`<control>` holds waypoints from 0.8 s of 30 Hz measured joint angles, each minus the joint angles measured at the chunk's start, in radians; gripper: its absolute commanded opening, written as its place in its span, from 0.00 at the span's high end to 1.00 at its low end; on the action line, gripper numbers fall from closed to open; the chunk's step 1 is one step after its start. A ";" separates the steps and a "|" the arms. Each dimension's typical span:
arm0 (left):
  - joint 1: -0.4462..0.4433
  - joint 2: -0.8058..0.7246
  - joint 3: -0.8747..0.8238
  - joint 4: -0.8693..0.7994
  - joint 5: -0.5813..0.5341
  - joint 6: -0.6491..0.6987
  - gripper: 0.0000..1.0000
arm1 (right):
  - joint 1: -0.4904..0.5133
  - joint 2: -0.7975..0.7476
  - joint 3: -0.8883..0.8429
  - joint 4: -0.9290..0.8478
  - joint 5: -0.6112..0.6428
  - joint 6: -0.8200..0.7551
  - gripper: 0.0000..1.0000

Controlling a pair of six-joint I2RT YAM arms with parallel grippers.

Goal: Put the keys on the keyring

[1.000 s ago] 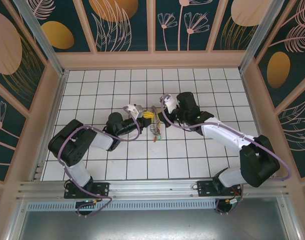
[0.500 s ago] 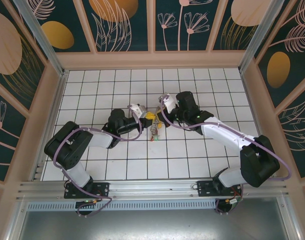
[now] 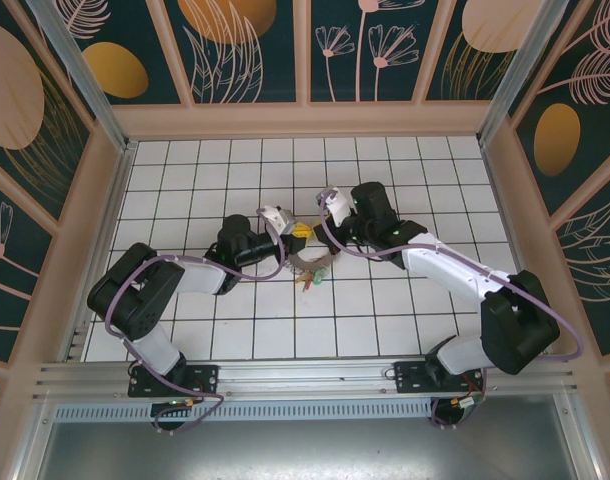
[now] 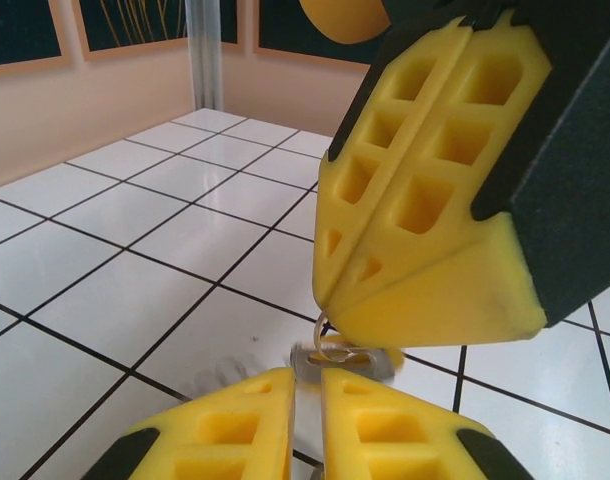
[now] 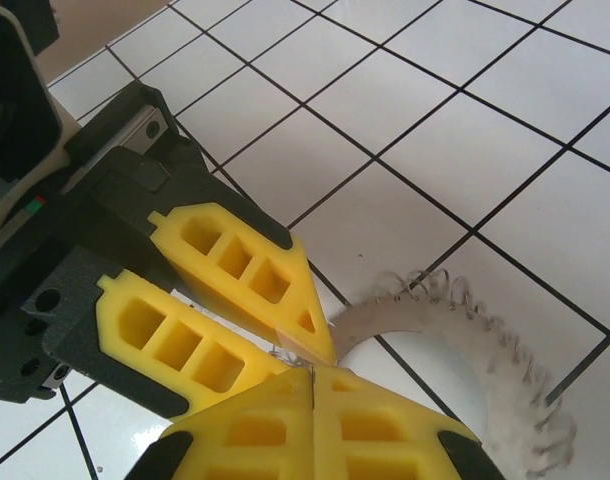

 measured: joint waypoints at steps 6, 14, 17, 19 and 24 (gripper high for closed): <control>0.000 0.000 0.005 -0.011 -0.001 0.008 0.90 | 0.002 0.000 0.000 -0.001 0.009 0.000 1.00; 0.000 -0.005 -0.002 -0.018 -0.034 0.008 0.88 | -0.073 -0.050 -0.086 -0.010 0.091 0.064 1.00; 0.000 -0.031 -0.031 -0.019 -0.065 0.010 0.88 | -0.134 -0.112 -0.156 -0.050 0.097 0.109 1.00; 0.000 -0.052 -0.051 -0.018 -0.089 0.010 0.88 | -0.182 -0.150 -0.184 -0.105 0.097 0.142 1.00; 0.000 -0.098 -0.082 -0.013 -0.145 0.010 0.88 | -0.251 -0.160 -0.200 -0.241 0.084 0.240 1.00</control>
